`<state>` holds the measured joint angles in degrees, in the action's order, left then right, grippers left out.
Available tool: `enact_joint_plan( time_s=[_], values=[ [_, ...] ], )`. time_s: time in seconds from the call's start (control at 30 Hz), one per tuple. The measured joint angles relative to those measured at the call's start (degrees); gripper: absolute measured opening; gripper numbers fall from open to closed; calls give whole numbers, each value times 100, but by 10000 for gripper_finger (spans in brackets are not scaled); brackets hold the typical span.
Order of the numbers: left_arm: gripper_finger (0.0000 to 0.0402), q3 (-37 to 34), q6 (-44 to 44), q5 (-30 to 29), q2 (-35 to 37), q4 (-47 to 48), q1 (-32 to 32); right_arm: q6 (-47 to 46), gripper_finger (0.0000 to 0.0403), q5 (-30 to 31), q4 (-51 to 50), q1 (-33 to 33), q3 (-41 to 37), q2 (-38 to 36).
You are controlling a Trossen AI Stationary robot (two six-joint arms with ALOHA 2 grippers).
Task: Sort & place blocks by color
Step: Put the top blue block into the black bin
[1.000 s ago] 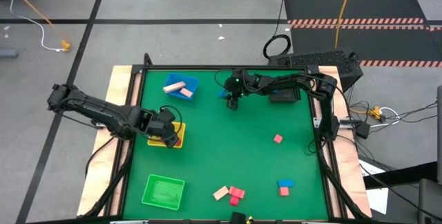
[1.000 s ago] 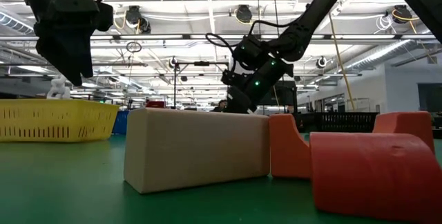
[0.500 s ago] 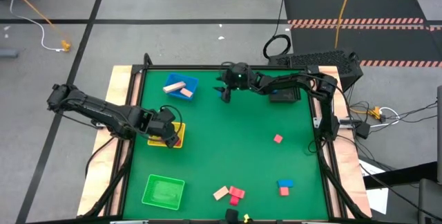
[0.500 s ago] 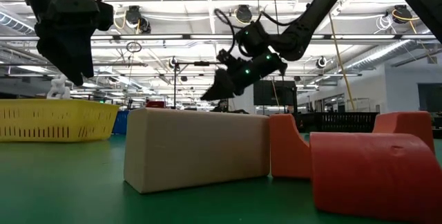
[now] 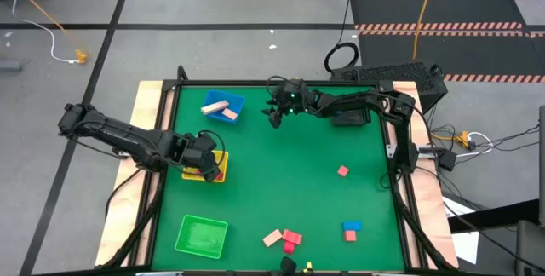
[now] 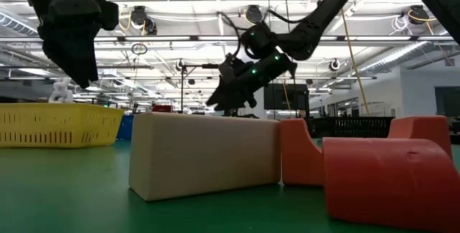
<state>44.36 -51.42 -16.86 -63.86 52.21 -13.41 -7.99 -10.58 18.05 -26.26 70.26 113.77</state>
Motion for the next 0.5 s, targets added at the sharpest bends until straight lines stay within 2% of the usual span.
enact_joint_plan(
  time_s=[0.13,0.23,0.37,0.5],
  values=[
    [319,0,31,-191,0,-2,0,639,210,328,-1823,-124,820,10],
    [319,0,24,-274,0,-2,0,1026,210,478,-2705,-190,1283,20],
    [319,0,-14,-276,0,-16,0,1249,214,447,-3205,-260,1503,23],
    [319,0,-7,-276,0,-24,0,1406,235,459,-3528,-301,1497,109]
  ],
)
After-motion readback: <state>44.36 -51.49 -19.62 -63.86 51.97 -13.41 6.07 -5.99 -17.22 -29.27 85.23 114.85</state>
